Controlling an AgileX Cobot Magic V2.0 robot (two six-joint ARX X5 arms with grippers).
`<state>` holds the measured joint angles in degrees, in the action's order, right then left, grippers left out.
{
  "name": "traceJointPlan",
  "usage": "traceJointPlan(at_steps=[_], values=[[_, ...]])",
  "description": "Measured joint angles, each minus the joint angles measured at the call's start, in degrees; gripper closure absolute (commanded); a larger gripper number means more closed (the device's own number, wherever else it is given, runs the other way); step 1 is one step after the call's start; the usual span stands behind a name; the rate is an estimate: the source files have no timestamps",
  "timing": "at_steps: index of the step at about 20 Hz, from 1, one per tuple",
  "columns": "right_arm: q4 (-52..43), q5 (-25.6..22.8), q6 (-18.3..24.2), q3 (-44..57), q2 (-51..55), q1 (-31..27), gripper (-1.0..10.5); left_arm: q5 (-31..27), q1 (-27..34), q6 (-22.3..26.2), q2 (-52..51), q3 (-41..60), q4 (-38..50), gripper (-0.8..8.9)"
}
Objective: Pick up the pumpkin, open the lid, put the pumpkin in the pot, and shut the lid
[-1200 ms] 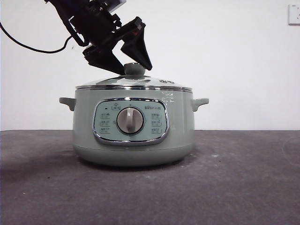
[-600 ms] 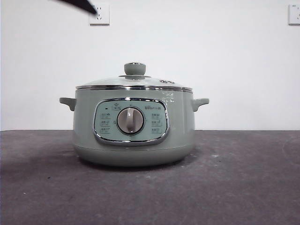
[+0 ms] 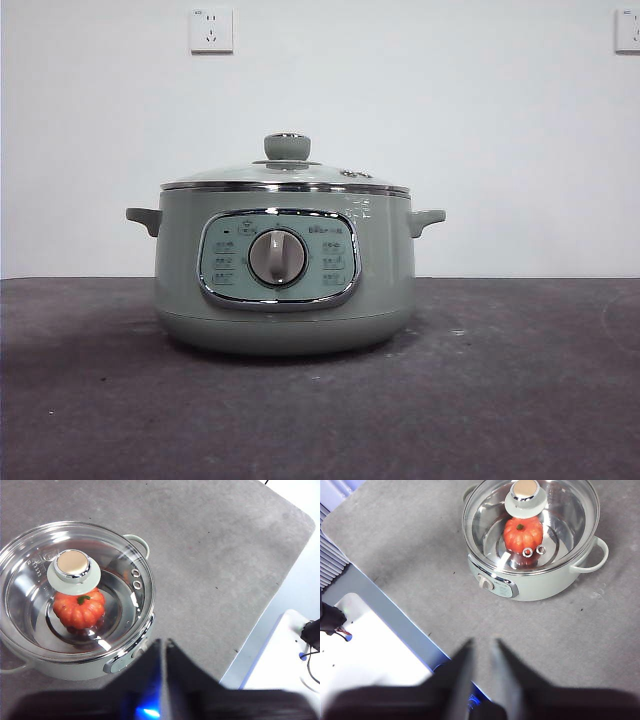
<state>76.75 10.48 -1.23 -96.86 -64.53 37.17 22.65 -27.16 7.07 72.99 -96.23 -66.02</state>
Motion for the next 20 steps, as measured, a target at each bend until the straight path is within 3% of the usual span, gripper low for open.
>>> traceJointPlan(at_steps=[16,20], values=[[-0.07,-0.04,-1.16,0.0,0.37,0.0,9.5,-1.57,0.07,0.5,-0.11,0.0,1.6,8.17],[-0.07,-0.04,-1.16,0.0,0.37,0.0,9.5,-4.15,5.46,0.92,-3.76,0.07,8.44,8.17]])
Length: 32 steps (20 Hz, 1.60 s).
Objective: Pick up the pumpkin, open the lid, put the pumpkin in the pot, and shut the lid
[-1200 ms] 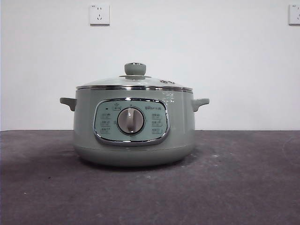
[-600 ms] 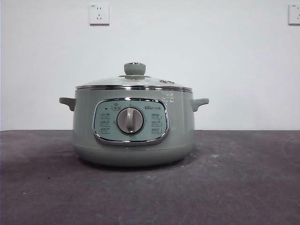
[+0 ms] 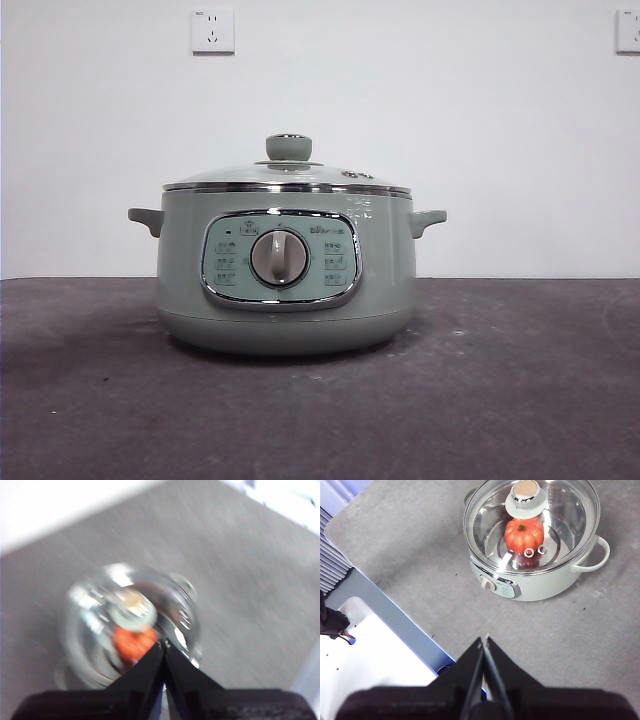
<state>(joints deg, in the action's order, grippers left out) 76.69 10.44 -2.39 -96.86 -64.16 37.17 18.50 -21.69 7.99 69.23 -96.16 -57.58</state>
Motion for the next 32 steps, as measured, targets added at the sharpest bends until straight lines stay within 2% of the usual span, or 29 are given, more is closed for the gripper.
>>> traceJointPlan(at_steps=[3,5,11,16,19,24,32], values=[[0.02,0.0,0.0,0.0,0.0,-0.02,9.5,-0.04,5.97,0.24,-6.1,1.31,4.0,8.17],[0.02,-0.02,0.0,0.0,0.0,-0.02,9.5,-0.04,10.6,0.55,-11.69,6.32,10.05,8.17],[0.02,-0.02,0.0,0.0,0.02,-0.02,9.5,-1.05,20.35,0.59,-30.1,35.67,35.89,8.17],[0.02,-0.02,0.0,0.0,0.02,0.0,9.5,-4.7,22.51,0.61,-42.29,57.22,48.41,8.17],[0.0,-0.02,0.0,0.0,0.04,0.0,9.5,-8.15,22.71,0.61,-49.31,67.84,52.3,8.17],[0.0,-0.02,0.0,0.0,0.07,0.0,9.5,-11.72,22.73,0.59,-58.36,81.09,52.92,8.17],[0.02,0.0,0.0,0.0,0.07,-0.02,9.5,-14.14,22.73,0.57,-67.17,92.59,52.7,8.17]])
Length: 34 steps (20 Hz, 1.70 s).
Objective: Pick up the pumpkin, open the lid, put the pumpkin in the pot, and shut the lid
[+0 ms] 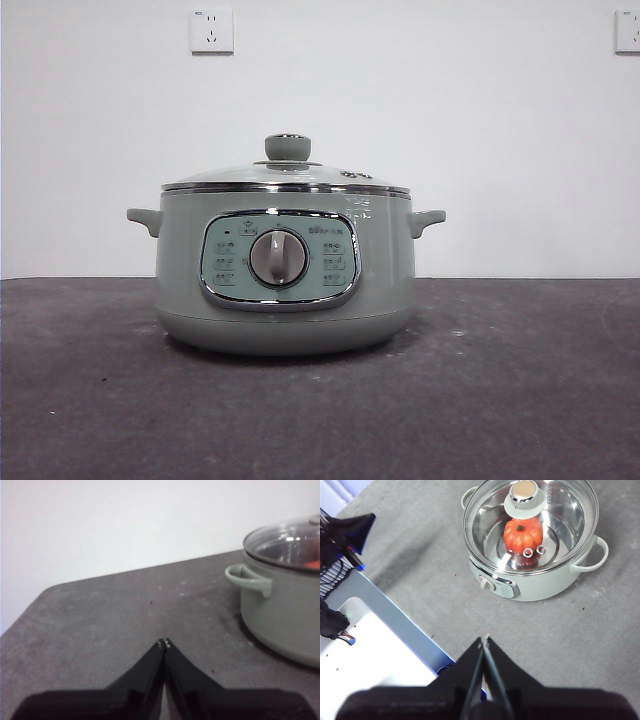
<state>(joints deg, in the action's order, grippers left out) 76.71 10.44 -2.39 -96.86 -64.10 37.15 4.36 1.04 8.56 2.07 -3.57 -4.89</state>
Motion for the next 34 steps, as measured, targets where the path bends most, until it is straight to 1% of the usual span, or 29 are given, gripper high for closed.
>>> traceJointPlan(at_steps=[5,13,31,33,34], values=[[-0.02,-0.02,0.0,0.0,0.0,0.0,9.5,-0.17,0.0,0.0,-0.55,2.14,-0.2,8.17],[-0.02,0.0,0.0,0.0,0.0,0.0,9.5,0.31,0.0,-0.87,-1.18,2.54,-5.38,8.17],[-0.02,-0.07,0.0,0.0,0.07,-0.02,9.5,0.28,0.04,-1.09,-1.79,2.54,-5.35,8.17],[-1.14,-2.36,0.94,0.02,0.79,-2.05,9.5,0.31,0.04,-1.09,-1.79,2.54,-5.35,8.17],[-3.34,-3.02,1.38,0.02,1.84,-3.98,9.5,0.28,0.04,-1.09,-1.79,2.54,-5.35,8.17]])
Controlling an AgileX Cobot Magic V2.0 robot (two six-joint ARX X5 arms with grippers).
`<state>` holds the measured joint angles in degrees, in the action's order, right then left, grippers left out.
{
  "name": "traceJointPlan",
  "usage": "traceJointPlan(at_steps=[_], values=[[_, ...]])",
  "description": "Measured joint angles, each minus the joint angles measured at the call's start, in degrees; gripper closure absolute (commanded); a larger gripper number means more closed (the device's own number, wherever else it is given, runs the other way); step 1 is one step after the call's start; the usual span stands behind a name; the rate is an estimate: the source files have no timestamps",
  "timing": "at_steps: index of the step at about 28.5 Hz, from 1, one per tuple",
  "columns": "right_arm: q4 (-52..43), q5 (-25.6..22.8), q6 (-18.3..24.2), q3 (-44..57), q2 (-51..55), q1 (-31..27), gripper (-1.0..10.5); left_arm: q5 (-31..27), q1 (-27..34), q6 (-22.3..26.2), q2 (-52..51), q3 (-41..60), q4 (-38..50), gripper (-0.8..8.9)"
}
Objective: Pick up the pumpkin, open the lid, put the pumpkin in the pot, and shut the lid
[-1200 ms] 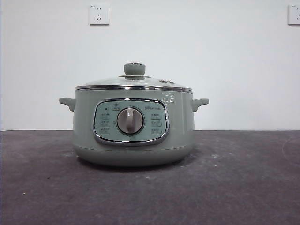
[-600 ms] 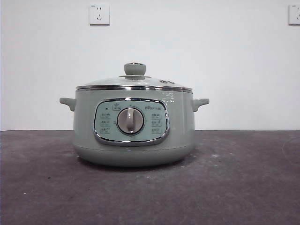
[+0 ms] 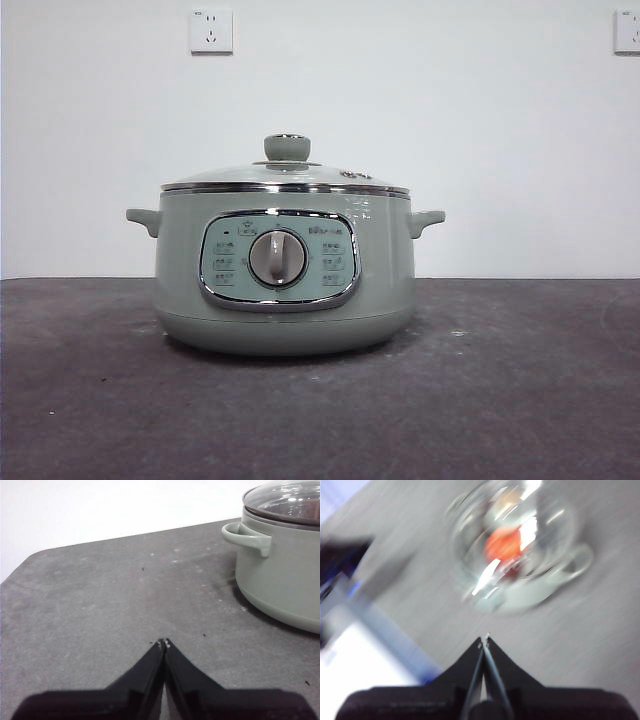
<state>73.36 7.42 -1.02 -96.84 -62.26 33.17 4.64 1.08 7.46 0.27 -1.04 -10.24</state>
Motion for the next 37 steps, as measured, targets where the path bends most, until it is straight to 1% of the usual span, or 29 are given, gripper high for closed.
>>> traceJointPlan(at_steps=[2,4,5,6,8,11,15,19,24,30,37], values=[[-5.77,1.27,0.37,0.0,3.06,-4.9,9.5,0.02,0.0,0.0,0.0,0.0,0.0,8.17],[-10.71,4.98,0.83,0.44,6.75,-11.37,9.5,0.02,0.0,0.0,0.0,0.0,0.0,8.17],[-12.79,6.05,0.98,2.01,8.85,-14.69,9.5,0.02,0.0,0.0,0.0,0.0,0.0,8.17],[-15.1,6.14,1.09,4.85,11.45,-18.32,9.5,0.0,0.0,0.0,0.0,0.0,0.0,8.17],[-21.2,6.12,1.75,11.87,16.48,-23.76,9.5,0.0,0.0,0.0,0.0,0.0,0.0,8.17],[-30.6,6.12,2.12,22.25,22.4,-27.43,9.5,0.02,0.0,0.0,0.0,0.0,0.0,8.17],[-43.36,6.1,2.32,36.54,29.73,-30.27,9.5,0.02,0.0,0.0,0.0,0.0,0.0,8.17],[-54.88,6.1,2.36,49.83,35.95,-31.89,9.5,0.0,0.0,-0.02,0.0,0.0,0.0,8.17],[-65.42,6.03,2.36,64.94,42.86,-32.81,9.5,0.0,0.0,-0.02,0.0,0.0,0.0,8.17],[-70.07,5.88,2.36,78.16,50.12,-32.81,9.5,0.0,0.0,-0.02,0.0,0.0,0.0,8.17],[-70.84,5.86,2.34,88.48,57.29,-32.81,9.5,0.02,0.0,-0.02,-0.02,0.0,0.0,8.17]])
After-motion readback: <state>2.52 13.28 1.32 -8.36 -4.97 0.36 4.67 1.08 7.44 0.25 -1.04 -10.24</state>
